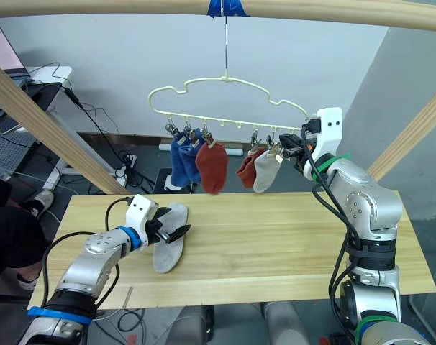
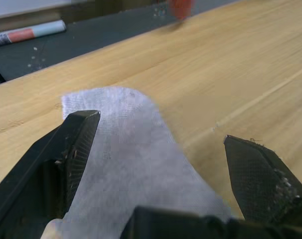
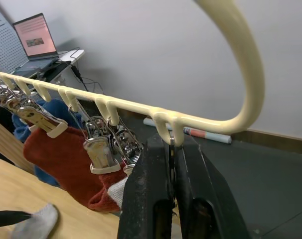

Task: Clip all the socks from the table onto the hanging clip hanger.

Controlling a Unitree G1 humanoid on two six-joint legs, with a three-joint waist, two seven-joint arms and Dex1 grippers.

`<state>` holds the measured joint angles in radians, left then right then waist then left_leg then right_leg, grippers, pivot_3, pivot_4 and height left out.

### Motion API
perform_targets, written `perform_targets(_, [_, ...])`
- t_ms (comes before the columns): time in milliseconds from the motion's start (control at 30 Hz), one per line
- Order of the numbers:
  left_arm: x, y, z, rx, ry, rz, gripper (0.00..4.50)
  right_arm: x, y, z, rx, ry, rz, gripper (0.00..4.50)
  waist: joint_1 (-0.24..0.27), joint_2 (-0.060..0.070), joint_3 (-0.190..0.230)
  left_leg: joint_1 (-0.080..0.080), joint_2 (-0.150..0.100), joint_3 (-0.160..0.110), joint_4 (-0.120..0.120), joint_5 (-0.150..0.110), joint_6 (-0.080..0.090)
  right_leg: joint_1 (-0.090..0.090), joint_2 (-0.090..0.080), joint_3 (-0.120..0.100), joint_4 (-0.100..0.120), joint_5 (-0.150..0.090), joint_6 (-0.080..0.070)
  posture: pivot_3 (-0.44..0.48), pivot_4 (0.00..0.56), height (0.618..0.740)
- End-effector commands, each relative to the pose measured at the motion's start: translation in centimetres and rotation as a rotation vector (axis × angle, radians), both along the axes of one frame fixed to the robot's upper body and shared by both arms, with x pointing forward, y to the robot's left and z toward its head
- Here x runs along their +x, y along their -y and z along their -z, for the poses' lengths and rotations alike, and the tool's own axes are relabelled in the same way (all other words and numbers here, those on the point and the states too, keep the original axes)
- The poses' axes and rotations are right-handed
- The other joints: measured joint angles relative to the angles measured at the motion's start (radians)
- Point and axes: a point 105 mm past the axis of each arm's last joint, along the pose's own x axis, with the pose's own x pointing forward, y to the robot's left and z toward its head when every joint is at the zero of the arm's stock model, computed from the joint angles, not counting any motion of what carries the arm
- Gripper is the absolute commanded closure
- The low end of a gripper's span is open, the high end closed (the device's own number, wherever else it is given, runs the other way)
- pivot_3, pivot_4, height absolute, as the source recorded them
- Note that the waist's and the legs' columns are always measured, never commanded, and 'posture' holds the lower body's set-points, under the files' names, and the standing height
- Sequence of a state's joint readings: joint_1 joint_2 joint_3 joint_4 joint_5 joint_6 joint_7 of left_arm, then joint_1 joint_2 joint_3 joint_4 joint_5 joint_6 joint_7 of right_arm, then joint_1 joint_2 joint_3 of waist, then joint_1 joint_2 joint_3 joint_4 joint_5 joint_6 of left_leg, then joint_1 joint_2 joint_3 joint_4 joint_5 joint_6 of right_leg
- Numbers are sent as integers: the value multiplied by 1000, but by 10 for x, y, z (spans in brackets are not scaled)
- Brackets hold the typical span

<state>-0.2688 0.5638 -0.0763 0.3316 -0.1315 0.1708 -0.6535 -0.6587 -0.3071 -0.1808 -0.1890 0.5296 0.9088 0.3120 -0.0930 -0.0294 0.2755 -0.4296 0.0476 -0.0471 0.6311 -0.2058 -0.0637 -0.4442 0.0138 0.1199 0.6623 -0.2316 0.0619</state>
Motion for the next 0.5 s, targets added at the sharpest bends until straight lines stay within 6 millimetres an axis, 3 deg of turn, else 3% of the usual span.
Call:
perform_targets(33, [1,-10,17,75,-63,-19,0,-6,-1,-14,6,43,-8,4480,-2,0,0,0,0,0,0,0,0,0,0,0,0,0,0,-142,276,740])
perform_targets(133, [-1,-19,34,128,-137,-55,0,-9,-1,-14,1,43,-7,4480,-6,0,0,0,0,-1,0,0,0,0,0,-1,1,0,0,-148,277,740])
perform_targets(233, [-3,-16,38,97,-173,-41,0,-9,1,-16,1,43,3,4480,-11,0,0,2,0,-1,1,0,0,2,0,0,1,-2,5,-155,275,740])
perform_targets(367, [-2,-9,32,64,-159,-6,809,-10,1,-17,2,44,6,4500,-19,0,0,5,0,0,1,0,0,4,0,0,2,-2,5,-157,271,740])
perform_targets(500, [-5,-2,27,53,-146,35,2005,-11,2,-15,6,40,8,4500,-22,0,0,5,0,0,1,0,0,4,0,1,2,-2,5,-142,264,740])
